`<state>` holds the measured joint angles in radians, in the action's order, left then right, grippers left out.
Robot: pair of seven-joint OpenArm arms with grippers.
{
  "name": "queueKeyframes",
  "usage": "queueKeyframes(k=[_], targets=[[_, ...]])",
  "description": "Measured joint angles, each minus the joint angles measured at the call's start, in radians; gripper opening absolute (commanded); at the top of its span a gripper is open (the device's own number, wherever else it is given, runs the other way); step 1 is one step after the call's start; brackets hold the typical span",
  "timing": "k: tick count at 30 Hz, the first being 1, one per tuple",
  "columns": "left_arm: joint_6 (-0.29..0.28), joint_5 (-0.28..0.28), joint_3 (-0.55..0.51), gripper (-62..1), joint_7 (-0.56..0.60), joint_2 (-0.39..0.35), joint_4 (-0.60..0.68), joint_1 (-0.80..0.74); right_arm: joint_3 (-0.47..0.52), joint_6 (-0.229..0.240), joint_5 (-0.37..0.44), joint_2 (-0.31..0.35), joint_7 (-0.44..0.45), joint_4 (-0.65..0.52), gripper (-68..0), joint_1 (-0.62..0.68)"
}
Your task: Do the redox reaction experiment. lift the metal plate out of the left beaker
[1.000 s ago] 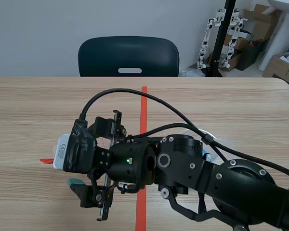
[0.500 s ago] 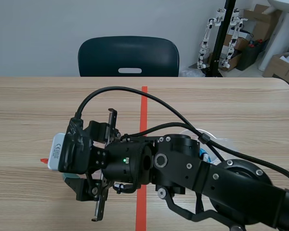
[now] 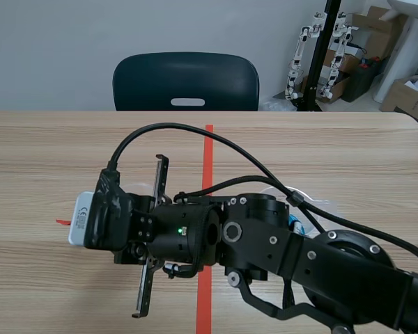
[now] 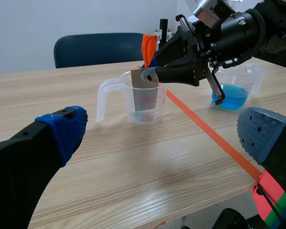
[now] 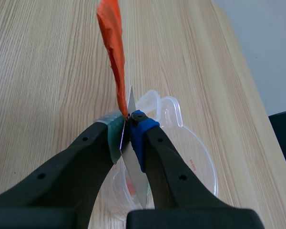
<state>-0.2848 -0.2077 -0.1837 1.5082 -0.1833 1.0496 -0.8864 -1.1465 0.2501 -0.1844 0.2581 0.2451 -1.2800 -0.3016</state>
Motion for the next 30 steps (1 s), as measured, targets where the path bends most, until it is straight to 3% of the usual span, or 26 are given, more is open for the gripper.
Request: queueKeyframes(k=[4, 9, 14, 19, 24, 30], targets=[[0.0, 0.0, 0.0, 1.4, 0.0, 0.0, 0.0, 0.0, 0.005, -0.021, 0.007, 0.003, 0.016, 0.0, -67.0, 0.0], [0.0, 0.0, 0.0, 1.4, 0.0, 0.0, 0.0, 0.0, 0.092, -0.018, 0.119, 0.003, -0.004, 0.0, -67.1, 0.003], [0.0, 0.0, 0.0, 1.4, 0.0, 0.0, 0.0, 0.0, 0.19, 0.088, 0.271, 0.003, -0.053, 0.0, -67.1, 0.002], [0.0, 0.0, 0.0, 1.4, 0.0, 0.0, 0.0, 0.0, 0.204, 0.159, 0.41, 0.003, -0.112, 0.0, -67.1, -0.001], [0.0, 0.0, 0.0, 1.4, 0.0, 0.0, 0.0, 0.0, 0.201, 0.192, 0.573, 0.003, -0.177, 0.0, -67.1, -0.04], [0.0, 0.0, 0.0, 1.4, 0.0, 0.0, 0.0, 0.0, 0.201, 0.206, 0.634, 0.003, -0.243, 0.0, -67.0, -0.095]])
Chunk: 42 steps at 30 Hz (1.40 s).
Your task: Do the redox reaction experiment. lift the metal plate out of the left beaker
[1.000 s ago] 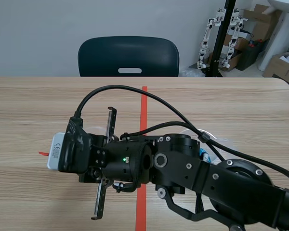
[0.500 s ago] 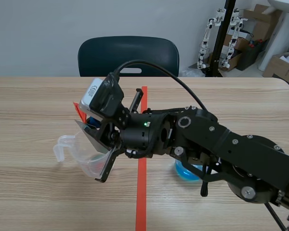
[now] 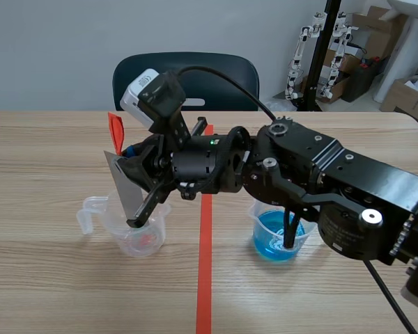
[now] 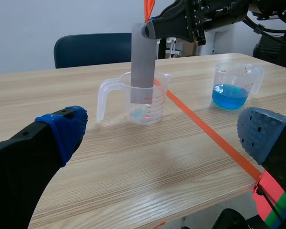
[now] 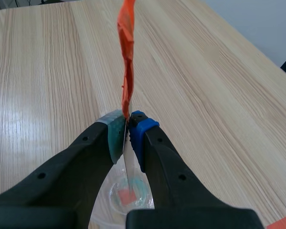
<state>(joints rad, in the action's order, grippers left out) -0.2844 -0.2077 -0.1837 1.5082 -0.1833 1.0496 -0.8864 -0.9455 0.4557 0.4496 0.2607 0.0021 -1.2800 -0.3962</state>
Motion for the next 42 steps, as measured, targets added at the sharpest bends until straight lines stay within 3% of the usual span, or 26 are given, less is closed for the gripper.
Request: queueKeyframes(k=[2, 5, 15, 22, 30, 35, 42], targets=[[0.0, 0.0, 0.0, 1.4, 0.0, 0.0, 0.0, 0.0, 0.0, 0.026, 0.035, 0.0, -0.043, -0.001, -67.0, -0.004], [0.0, 0.0, 0.0, 1.4, 0.0, 0.0, 0.0, 0.0, -0.001, 0.028, 0.096, 0.002, -0.1, -0.019, -67.0, -0.017], [0.0, 0.0, 0.0, 1.4, 0.0, 0.0, 0.0, 0.0, -0.005, 0.04, 0.441, 0.069, -0.36, -0.238, -67.0, -0.191], [0.0, 0.0, 0.0, 1.4, 0.0, 0.0, 0.0, 0.0, 0.067, 0.04, 0.58, 0.083, -0.518, -0.308, -67.0, -0.255], [0.0, 0.0, 0.0, 1.4, 0.0, 0.0, 0.0, 0.0, 0.162, 0.039, 0.616, 0.076, -0.62, -0.317, -67.1, -0.259], [0.0, 0.0, 0.0, 1.4, 0.0, 0.0, 0.0, 0.0, 0.177, 0.039, 0.659, 0.046, -0.67, -0.316, -67.0, -0.259], [0.0, 0.0, 0.0, 1.4, 0.0, 0.0, 0.0, 0.0, 0.192, 0.039, 0.647, 0.004, -0.713, -0.316, -67.0, -0.259]])
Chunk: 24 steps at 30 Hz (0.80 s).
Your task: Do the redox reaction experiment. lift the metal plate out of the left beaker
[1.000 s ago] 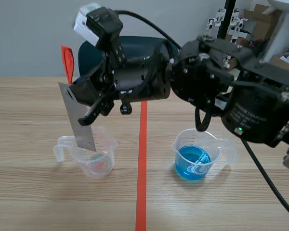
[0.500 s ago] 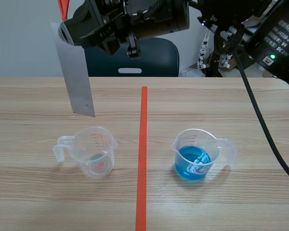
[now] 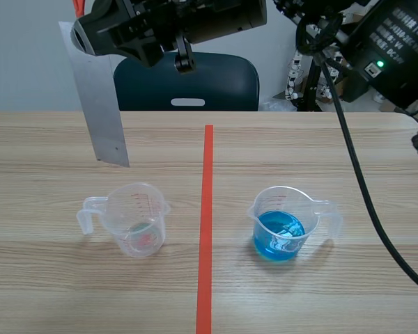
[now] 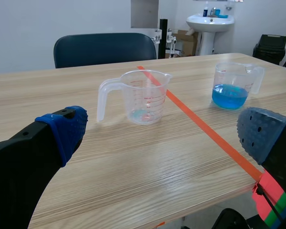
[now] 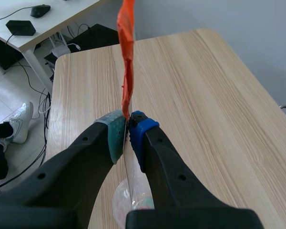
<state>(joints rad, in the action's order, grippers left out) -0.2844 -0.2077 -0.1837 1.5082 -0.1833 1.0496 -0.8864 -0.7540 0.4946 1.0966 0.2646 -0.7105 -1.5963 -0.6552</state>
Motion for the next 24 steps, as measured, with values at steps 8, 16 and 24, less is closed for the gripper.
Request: queueKeyframes(k=[8, 16, 24], targets=[[0.0, 0.0, 0.0, 1.4, 0.0, 0.0, 0.0, 0.0, 0.0, 0.0, -0.06, -0.051, -0.031, 0.0, -67.1, 0.0], [0.0, 0.0, 0.0, 1.4, 0.0, 0.0, 0.0, 0.0, 0.0, 0.0, -0.073, -0.082, -0.04, 0.0, -67.1, 0.0], [0.0, 0.0, 0.0, 1.4, 0.0, 0.0, 0.0, 0.0, 0.0, 0.0, -0.076, -0.09, -0.047, 0.0, -67.1, 0.0]])
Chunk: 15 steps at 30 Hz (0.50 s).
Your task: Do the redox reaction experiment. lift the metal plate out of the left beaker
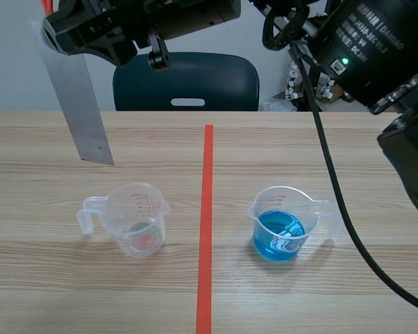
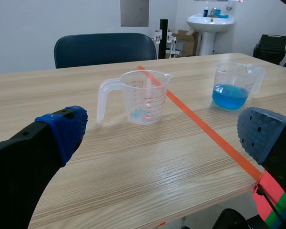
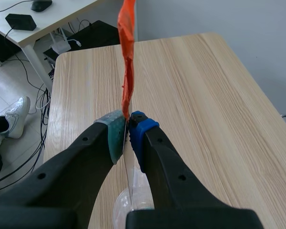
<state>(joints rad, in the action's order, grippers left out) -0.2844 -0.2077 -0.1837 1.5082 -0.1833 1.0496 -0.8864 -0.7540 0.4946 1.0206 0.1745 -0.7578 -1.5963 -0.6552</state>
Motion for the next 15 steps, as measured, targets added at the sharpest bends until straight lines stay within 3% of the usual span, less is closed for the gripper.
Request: queueKeyframes(k=[8, 11, 15], targets=[[0.0, 0.0, 0.0, 1.4, 0.0, 0.0, 0.0, 0.0, 0.0, 0.001, -0.003, 0.0, 0.0, 0.0, -67.1, 0.0], [0.0, 0.0, 0.0, 1.4, 0.0, 0.0, 0.0, 0.0, 0.0, 0.035, -0.003, 0.0, 0.0, 0.0, -67.1, 0.0], [0.0, 0.0, 0.0, 1.4, 0.0, 0.0, 0.0, 0.0, 0.0, 0.034, -0.003, 0.0, 0.0, 0.0, -67.1, 0.0]])
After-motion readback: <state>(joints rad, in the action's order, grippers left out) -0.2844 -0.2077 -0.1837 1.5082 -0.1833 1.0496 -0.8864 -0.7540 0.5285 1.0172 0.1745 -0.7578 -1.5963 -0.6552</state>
